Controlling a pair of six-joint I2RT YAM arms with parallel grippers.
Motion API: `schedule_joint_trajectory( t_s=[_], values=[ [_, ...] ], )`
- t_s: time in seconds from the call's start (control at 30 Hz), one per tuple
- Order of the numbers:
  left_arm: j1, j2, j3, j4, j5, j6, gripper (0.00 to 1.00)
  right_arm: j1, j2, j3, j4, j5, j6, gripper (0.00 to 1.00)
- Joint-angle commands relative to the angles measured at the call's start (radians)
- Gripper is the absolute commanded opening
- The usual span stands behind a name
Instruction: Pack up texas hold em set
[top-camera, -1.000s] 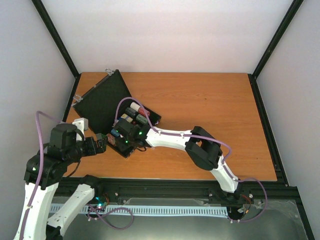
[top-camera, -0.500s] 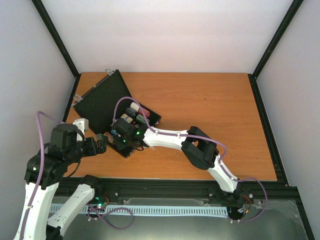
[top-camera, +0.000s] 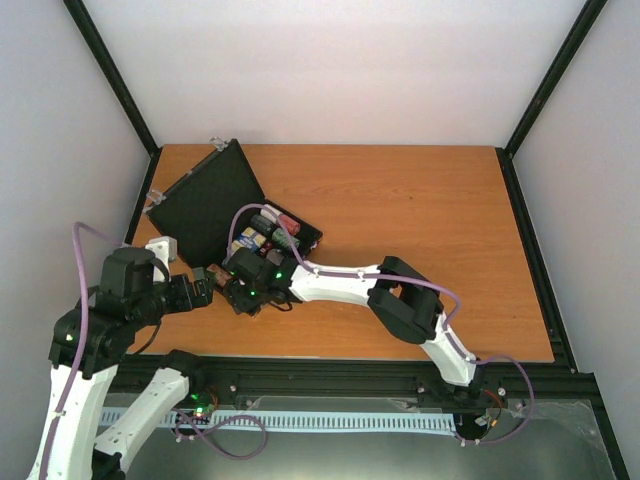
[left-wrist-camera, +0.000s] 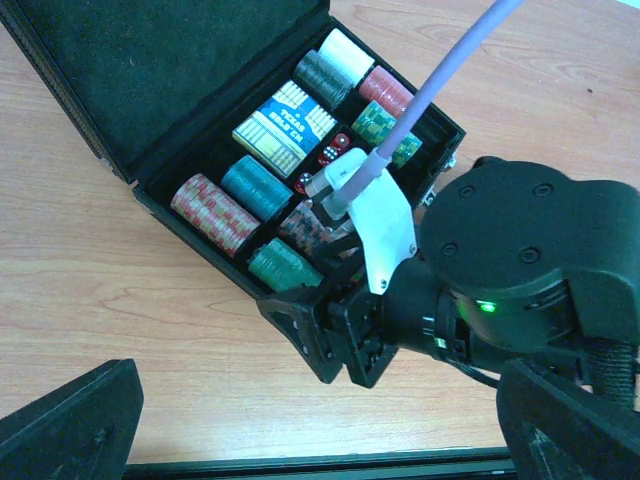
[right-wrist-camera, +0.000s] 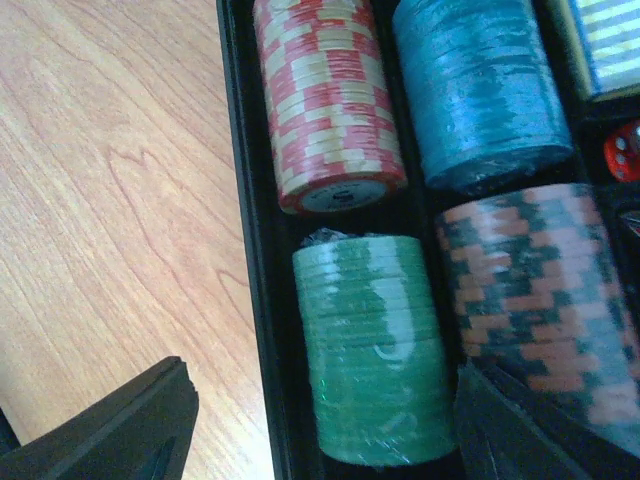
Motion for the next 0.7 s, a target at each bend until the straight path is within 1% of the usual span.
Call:
schedule_joint_trajectory(
  t_s=[0.0, 0.13, 0.23, 0.37, 0.5, 0.67],
  values=[
    [-0.005, 0.004, 0.003, 0.019, -0.011, 0.014, 1.00, -0.016, -0.072, -0.026, -0.082, 0.069, -0.007, 0.73],
    [-0.005, 0.010, 0.011, 0.029, -0.029, 0.011, 1.00, -0.016, -0.133, -0.027, -0.115, 0.102, -0.015, 0.87],
    [-0.005, 0.024, 0.022, 0.035, -0.041, 0.010, 1.00, -0.017, -0.167, -0.022, -0.166, 0.141, -0.009, 0.99],
    [-0.005, 0.064, 0.074, 0.036, -0.067, 0.018, 1.00, -0.037, -0.203, -0.038, -0.226, 0.177, 0.011, 1.00],
    [-0.005, 0.124, 0.152, 0.050, -0.095, 0.039, 1.00, -0.084, -0.255, -0.090, -0.241, 0.189, 0.023, 1.00],
    [-0.005, 0.252, 0.295, 0.108, -0.139, 0.092, 1.00, -0.161, -0.315, -0.130, -0.258, 0.178, 0.008, 1.00]
  ],
)
